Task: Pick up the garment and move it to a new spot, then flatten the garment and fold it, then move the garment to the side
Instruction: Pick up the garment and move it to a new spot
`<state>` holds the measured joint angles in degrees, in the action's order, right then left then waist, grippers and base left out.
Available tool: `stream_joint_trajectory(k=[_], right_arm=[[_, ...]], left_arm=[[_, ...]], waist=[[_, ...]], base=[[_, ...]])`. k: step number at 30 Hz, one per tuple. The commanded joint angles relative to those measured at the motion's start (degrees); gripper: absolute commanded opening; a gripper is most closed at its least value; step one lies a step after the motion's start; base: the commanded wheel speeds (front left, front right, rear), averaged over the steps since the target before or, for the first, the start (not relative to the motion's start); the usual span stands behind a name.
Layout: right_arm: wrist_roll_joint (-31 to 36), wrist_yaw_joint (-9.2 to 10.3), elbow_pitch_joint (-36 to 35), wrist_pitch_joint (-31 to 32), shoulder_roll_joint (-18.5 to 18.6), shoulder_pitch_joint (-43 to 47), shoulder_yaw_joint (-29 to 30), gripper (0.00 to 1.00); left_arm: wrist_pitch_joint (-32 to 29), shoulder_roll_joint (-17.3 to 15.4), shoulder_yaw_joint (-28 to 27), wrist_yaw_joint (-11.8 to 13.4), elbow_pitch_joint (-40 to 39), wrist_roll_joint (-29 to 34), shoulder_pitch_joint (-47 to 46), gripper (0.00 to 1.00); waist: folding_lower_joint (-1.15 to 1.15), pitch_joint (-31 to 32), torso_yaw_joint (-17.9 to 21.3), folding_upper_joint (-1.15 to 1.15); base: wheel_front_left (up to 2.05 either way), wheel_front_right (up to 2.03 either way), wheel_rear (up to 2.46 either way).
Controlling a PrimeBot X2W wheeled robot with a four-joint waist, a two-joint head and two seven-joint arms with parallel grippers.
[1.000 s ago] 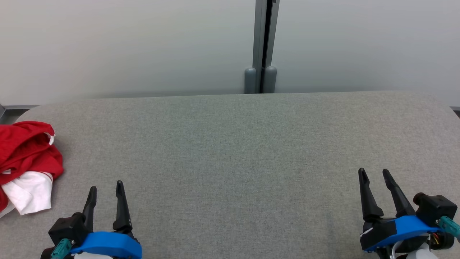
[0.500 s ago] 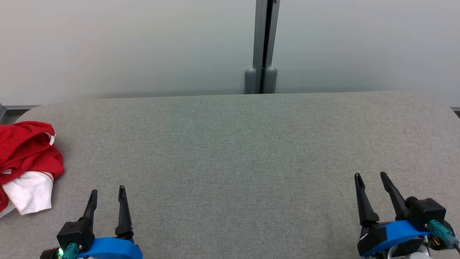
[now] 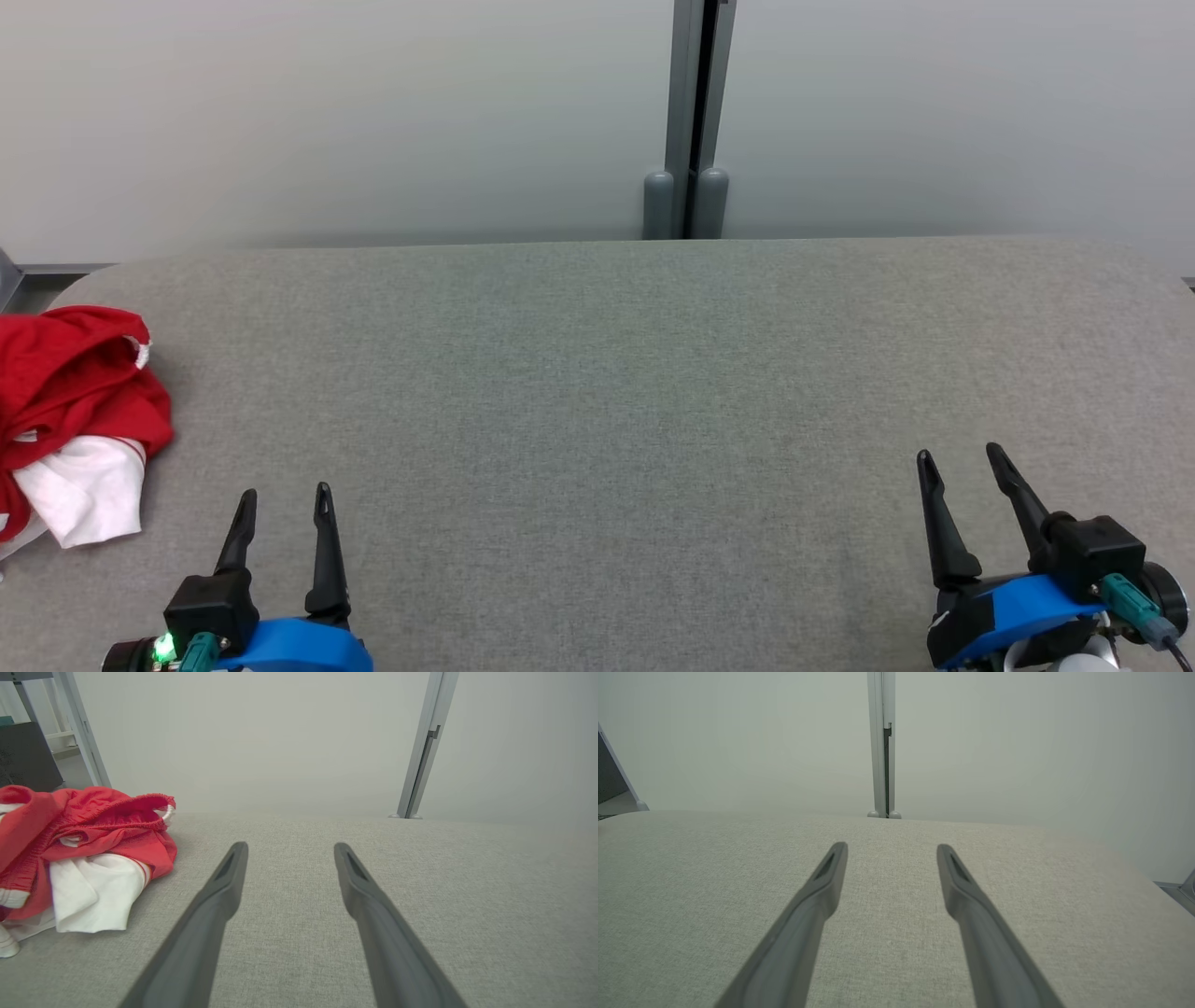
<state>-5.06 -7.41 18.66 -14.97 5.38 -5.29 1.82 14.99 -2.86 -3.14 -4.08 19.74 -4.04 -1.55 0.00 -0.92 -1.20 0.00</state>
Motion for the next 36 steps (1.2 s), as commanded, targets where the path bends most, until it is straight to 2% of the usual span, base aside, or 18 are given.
stream_joint_trajectory(k=[1,6,18,23,29,36], right_arm=[[0.3,-0.15,-0.2,-0.3,-0.2,0.3,-0.1,1.0],[-0.3,-0.14,-0.8,-0.3,0.3,0.5,-1.0,1.0],[-1.8,-0.08,-0.2,-0.3,-0.1,0.3,-5.5,1.0],[-2.4,-0.08,0.3,-0.3,0.2,-1.1,-8.2,1.0],[-2.6,-0.08,0.6,-0.3,0.8,-2.0,-10.2,1.0],[-3.0,-0.09,0.6,-0.3,2.8,-3.3,-12.0,1.0]], left_arm=[[0.3,0.0,-0.1,0.1,-0.1,0.0,-0.2,1.0],[0.3,0.0,-0.6,1.1,0.1,-0.9,-0.7,1.0],[0.2,0.0,-2.5,1.4,-0.1,-1.0,0.9,1.0],[0.2,0.0,-2.9,1.8,-0.6,-1.6,2.0,1.0],[0.2,0.0,-3.1,2.0,-0.9,-3.1,2.2,1.0],[0.2,0.0,-3.4,3.2,-0.6,-4.2,-1.5,1.0]], waist=[[0.0,-0.2,-0.3,0.0],[0.0,-0.5,-3.7,0.0],[0.0,-1.2,-20.3,0.0],[0.0,-2.0,-25.1,0.0],[0.0,-3.3,-27.3,0.0],[0.0,-6.4,-26.2,0.0]], base=[[0.0,0.0,0.0],[0.0,0.0,0.0],[0.0,0.0,0.0],[0.0,0.0,0.0],[0.0,0.0,0.0],[0.0,0.0,0.0]])
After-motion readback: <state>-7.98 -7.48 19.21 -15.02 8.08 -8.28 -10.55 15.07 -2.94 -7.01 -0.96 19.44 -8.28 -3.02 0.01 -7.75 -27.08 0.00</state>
